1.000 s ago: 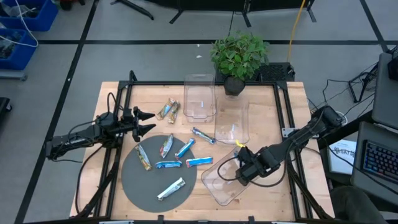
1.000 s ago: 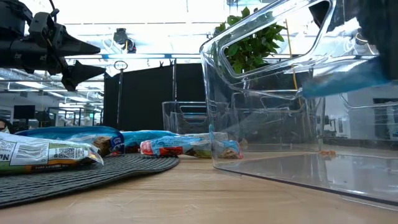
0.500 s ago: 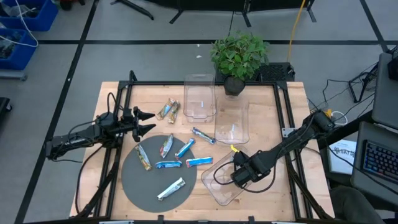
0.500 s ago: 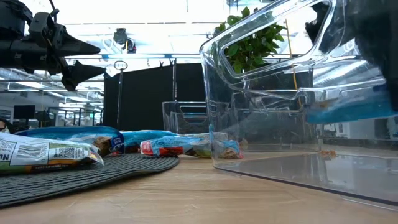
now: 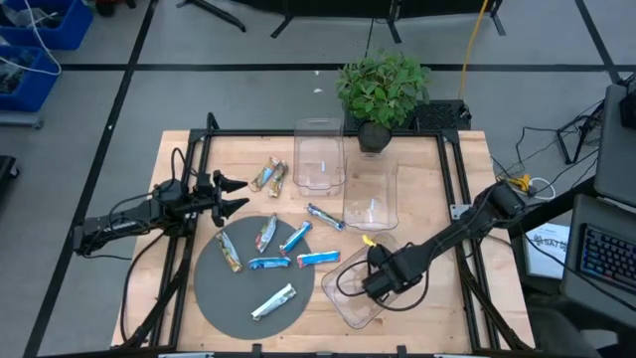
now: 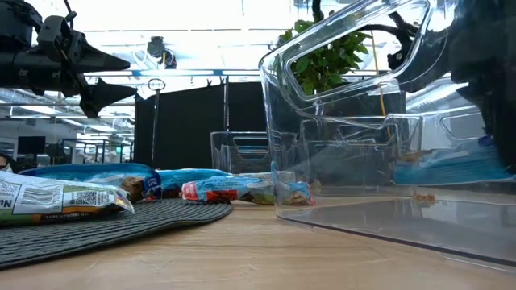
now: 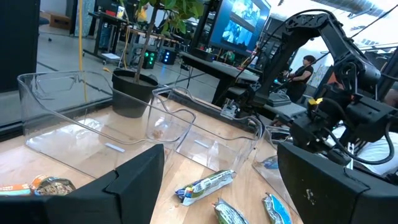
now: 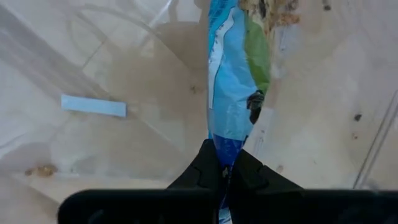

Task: Pick and place Granola Bars by type
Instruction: Put the blue granola bar into the bottom transparent bin

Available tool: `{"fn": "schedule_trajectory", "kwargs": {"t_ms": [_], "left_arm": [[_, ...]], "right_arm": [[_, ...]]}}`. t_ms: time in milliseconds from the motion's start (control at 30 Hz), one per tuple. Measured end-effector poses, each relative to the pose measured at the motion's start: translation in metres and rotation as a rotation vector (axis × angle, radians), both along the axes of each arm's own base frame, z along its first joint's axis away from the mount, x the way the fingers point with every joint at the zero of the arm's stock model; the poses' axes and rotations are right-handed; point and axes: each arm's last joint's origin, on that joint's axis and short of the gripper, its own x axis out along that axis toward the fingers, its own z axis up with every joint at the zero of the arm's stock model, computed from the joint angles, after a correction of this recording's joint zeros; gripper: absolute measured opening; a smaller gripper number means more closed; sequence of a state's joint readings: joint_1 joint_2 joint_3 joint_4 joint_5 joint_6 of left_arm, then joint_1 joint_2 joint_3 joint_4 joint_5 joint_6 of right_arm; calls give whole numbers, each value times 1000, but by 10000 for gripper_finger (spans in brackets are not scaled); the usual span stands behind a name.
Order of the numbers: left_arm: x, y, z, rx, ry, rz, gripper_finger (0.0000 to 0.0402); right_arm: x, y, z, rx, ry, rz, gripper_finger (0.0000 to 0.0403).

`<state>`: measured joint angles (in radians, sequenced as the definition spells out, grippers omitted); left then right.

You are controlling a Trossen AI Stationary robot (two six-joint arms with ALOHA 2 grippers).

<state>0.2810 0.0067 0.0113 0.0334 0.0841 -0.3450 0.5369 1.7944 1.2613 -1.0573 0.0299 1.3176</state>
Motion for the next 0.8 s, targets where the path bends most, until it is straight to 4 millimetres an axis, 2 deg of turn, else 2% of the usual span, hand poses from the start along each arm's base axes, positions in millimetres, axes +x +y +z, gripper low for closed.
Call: {"fn": "schedule_trajectory", "kwargs": {"t_ms": [567, 800], "left_arm": [[0, 0, 0, 0, 1, 0, 310], [0, 0, 0, 0, 2, 0, 310]], "right_arm": [[-2, -6, -5, -13, 36, 9, 1], [-2, -6, -5, -10, 38, 13, 36]]}}
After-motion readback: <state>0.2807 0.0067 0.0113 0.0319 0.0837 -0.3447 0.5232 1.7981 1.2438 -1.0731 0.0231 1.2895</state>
